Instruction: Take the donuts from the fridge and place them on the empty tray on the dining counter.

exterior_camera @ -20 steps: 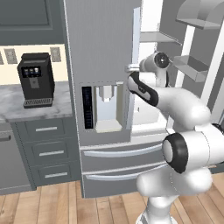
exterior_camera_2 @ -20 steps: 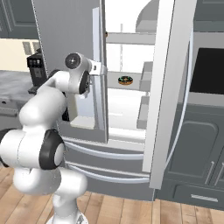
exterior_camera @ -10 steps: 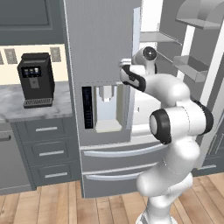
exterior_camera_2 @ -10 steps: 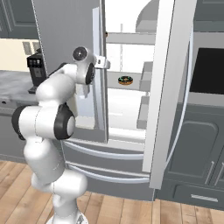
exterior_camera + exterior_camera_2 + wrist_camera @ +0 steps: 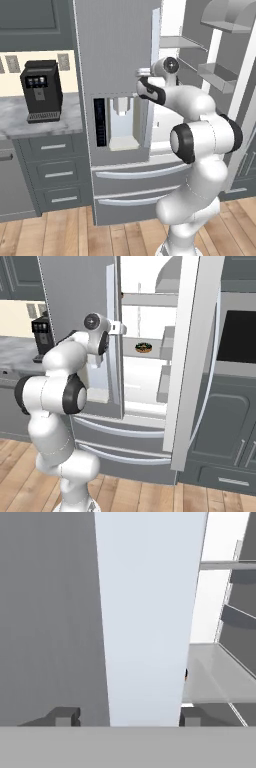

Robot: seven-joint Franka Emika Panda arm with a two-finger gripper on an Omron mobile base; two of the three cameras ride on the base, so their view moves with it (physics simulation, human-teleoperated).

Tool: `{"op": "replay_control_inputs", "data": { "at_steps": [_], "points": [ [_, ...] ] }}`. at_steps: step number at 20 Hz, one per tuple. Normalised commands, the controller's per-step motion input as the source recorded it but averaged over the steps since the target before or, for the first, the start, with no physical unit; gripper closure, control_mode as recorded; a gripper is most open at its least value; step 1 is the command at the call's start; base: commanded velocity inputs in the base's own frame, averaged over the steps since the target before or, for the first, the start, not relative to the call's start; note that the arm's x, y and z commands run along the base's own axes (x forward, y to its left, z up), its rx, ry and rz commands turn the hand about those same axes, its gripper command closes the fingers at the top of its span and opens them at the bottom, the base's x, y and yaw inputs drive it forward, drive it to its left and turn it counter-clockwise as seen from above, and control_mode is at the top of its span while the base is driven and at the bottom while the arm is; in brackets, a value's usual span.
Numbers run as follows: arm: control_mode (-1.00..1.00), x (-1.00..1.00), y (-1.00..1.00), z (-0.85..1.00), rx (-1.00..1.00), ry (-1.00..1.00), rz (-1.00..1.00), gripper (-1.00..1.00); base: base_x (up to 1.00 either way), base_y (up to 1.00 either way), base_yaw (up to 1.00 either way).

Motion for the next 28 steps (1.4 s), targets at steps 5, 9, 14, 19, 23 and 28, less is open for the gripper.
{"op": "replay_control_inputs", "data": {
  "at_steps": [5, 9, 14, 19, 23, 28],
  "points": [
    [-1.00, -0.45, 0.22, 0.05, -0.04, 0.08, 0.00, 1.00, 0.00, 0.00, 0.00],
    [-1.00, -1.00, 0.72, 0.06, -0.06, 0.02, 0.00, 1.00, 0.00, 0.00, 0.00],
    [-1.00, -1.00, 0.78, 0.00, 0.00, -0.02, 0.00, 1.00, 0.00, 0.00, 0.00],
    [-1.00, -1.00, 0.92, -0.02, 0.01, -0.03, -0.02, 1.00, 0.00, 0.00, 0.00],
    [-1.00, -1.00, 0.92, -0.05, 0.11, -0.10, -0.03, 1.00, 0.00, 0.00, 0.00],
    [-1.00, -1.00, 0.98, -0.03, 0.14, -0.04, -0.06, 1.00, 0.00, 0.00, 0.00]
  ]
}}
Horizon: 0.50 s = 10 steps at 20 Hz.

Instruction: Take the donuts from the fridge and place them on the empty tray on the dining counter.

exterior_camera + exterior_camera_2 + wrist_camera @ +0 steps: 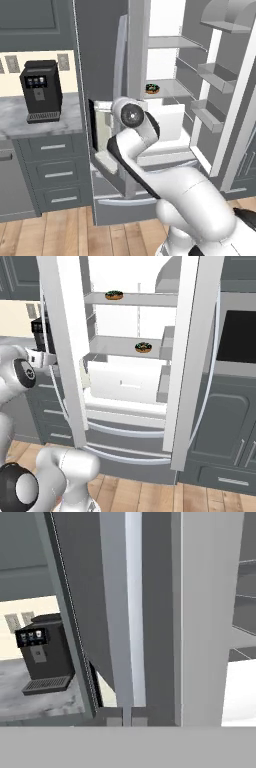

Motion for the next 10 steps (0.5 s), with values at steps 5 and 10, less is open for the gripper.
{"op": "replay_control_inputs", "data": {
  "at_steps": [5, 10],
  "points": [
    [-1.00, -0.86, 1.00, 0.11, -0.05, 0.00, -0.01, 1.00, 0.00, 0.00, 0.00],
    [-1.00, -0.90, 0.73, 0.42, -0.08, -0.01, 0.00, 1.00, 0.00, 0.00, 0.00]
  ]
}}
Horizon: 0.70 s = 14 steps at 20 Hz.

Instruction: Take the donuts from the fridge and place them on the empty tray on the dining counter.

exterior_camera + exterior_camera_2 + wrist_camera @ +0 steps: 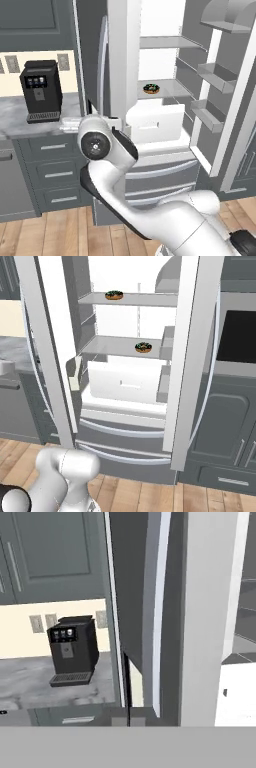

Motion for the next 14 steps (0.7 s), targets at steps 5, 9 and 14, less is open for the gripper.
{"op": "replay_control_inputs", "data": {
  "at_steps": [5, 9, 14],
  "points": [
    [-1.00, -0.91, -0.33, 0.77, -0.02, -0.06, -0.02, -1.00, 0.00, 0.00, 0.00],
    [-1.00, -0.17, -1.00, 0.39, 0.02, 0.02, -0.05, -1.00, 0.00, 0.00, 0.00],
    [-1.00, 0.00, -0.85, 0.11, -0.02, 0.02, 0.00, -1.00, 0.00, 0.00, 0.00]
  ]
}}
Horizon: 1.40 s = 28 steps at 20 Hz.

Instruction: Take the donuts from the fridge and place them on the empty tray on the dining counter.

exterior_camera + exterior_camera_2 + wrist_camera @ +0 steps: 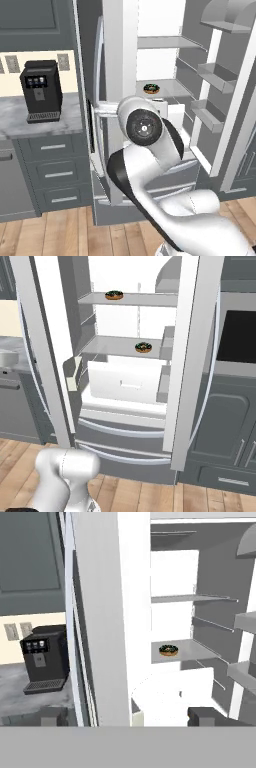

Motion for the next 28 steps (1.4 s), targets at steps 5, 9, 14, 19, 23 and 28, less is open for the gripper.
{"op": "replay_control_inputs", "data": {
  "at_steps": [5, 9, 14, 19, 23, 28],
  "points": [
    [-1.00, 0.00, -0.87, -0.31, -0.05, 0.01, 0.02, -1.00, 0.00, 0.00, 0.00],
    [-1.00, 0.03, -0.97, -0.10, -0.16, -0.07, 0.25, -1.00, 0.00, 0.00, 0.00],
    [-1.00, 0.07, -0.52, 0.00, -0.50, -0.22, 0.45, -1.00, 0.00, 0.00, 0.00],
    [-1.00, 0.01, -0.40, 0.04, -0.61, -0.25, 0.50, -1.00, 0.00, 0.00, 0.00],
    [-1.00, 0.00, -0.06, 0.00, -0.74, -0.17, 0.43, -1.00, 0.00, 0.00, 0.00],
    [-1.00, 0.24, 0.05, -0.10, -0.64, -0.36, 0.15, -1.00, 0.00, 0.00, 0.00]
  ]
}}
